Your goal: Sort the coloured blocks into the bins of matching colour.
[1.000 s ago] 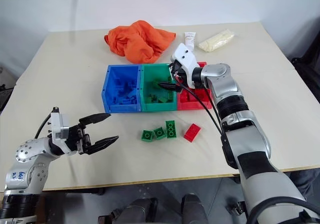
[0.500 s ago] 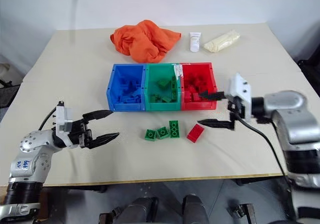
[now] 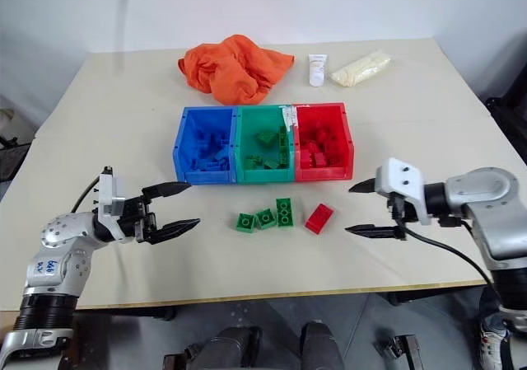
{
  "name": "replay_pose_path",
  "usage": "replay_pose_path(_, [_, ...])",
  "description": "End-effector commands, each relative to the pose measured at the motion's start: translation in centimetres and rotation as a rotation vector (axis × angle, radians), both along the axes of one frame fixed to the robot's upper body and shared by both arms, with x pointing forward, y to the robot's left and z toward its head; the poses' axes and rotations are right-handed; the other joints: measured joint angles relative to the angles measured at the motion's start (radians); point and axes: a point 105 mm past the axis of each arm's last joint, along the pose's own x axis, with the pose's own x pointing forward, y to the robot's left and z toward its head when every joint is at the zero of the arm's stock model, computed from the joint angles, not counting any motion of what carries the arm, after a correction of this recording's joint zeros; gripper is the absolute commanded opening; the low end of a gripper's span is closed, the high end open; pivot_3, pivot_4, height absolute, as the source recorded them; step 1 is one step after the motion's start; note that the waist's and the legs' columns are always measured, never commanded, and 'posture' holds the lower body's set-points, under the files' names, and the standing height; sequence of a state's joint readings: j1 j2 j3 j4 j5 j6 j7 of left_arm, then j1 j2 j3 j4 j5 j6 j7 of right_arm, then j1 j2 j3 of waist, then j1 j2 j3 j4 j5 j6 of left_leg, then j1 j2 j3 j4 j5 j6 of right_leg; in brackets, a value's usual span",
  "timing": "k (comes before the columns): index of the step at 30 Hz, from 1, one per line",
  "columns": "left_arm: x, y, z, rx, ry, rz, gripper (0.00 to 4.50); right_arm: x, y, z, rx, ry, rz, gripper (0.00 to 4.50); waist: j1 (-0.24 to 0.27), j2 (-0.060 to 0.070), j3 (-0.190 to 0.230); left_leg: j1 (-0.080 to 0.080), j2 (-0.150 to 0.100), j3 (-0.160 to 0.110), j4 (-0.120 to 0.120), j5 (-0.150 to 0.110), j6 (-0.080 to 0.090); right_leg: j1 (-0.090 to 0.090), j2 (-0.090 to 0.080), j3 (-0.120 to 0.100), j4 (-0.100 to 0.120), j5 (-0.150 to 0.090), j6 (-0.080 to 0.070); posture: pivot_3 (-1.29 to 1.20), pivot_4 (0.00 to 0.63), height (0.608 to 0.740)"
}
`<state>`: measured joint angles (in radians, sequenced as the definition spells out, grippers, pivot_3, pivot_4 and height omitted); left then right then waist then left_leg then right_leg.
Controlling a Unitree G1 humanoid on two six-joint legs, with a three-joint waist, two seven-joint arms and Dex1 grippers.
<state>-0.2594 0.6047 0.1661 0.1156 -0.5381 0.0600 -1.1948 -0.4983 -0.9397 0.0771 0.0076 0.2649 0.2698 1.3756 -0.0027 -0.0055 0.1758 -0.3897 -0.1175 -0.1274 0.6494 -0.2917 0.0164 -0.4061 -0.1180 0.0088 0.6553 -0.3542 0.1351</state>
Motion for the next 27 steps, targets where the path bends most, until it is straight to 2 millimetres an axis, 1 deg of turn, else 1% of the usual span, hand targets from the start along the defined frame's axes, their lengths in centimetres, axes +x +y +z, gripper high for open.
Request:
replay_pose_path(1, [-1.1,-0.2,0.3,0.02,-0.033,-0.025,4.5,0.7,0.6,-0.6,-0.069,-0.01,0.091,4.48,0.0,0.0,0.0,0.0,0.0,0.0,0.0,0.0,0.0,0.0,0.0,0.0,0.0,0.0,0.0,0.0,0.15,0.74])
replay_pose_path(5, [-2.1,-0.1,-0.5,0.039,-0.019,-0.037,4.5,1.4,1.5,-1.2,-0.113,-0.001,0.183,4.48,0.0,0.0,0.0,0.0,0.001,0.0,0.0,-0.001,-0.001,-0.002,0.001,0.0,0.0,0.0,0.0,0.0,0.15,0.74])
replay_pose_path(10, [-3.1,0.2,-0.9,0.04,-0.026,-0.015,4.5,2.9,3.5,-1.8,-0.15,-0.006,0.323,4.48,-0.009,0.0,0.0,0.0,0.005,0.002,0.0,-0.002,-0.002,-0.002,0.003,0.0,0.0,0.001,-0.002,0.0,0.15,0.74])
replay_pose_path(16, [-3.8,0.1,-0.9,0.03,-0.029,0.01,4.5,3.9,4.7,-2.7,-0.153,0.025,0.385,4.48,-0.007,0.0,0.0,0.0,0.006,0.001,0.001,-0.002,-0.003,-0.002,0.004,-0.001,0.001,0.002,-0.003,0.0,0.15,0.74])
replay_pose_path(19, [-4.1,0.0,-1.0,0.026,-0.03,0.022,4.5,3.9,4.4,-3.6,-0.182,0.052,0.394,3.94,-0.004,0.0,0.0,0.0,0.006,0.001,0.001,-0.002,-0.003,-0.002,0.004,-0.001,0.001,0.002,-0.003,0.0,0.15,0.74])
replay_pose_path(22, [-4.3,0.0,-1.0,0.025,-0.031,0.032,4.5,3.9,4.2,-3.9,-0.193,0.061,0.396,2.91,-0.003,0.0,0.0,0.0,0.006,0.001,0.001,-0.002,-0.003,-0.002,0.004,-0.001,0.001,0.002,-0.003,0.0,0.15,0.74])
replay_pose_path(26, [-4.4,0.0,-1.0,0.024,-0.03,0.038,4.5,4.1,4.2,-3.6,-0.179,0.053,0.392,1.59,-0.003,0.0,0.0,0.0,0.007,0.001,0.001,-0.002,-0.003,-0.002,0.005,-0.001,0.001,0.002,-0.004,0.0,0.15,0.74])
replay_pose_path(27, [-4.4,0.0,-0.9,0.024,-0.03,0.039,4.5,4.2,4.2,-3.3,-0.165,0.046,0.385,1.47,-0.003,0.0,0.0,0.0,0.007,0.001,0.001,-0.002,-0.004,-0.002,0.005,-0.001,0.001,0.002,-0.004,0.0,0.15,0.74])
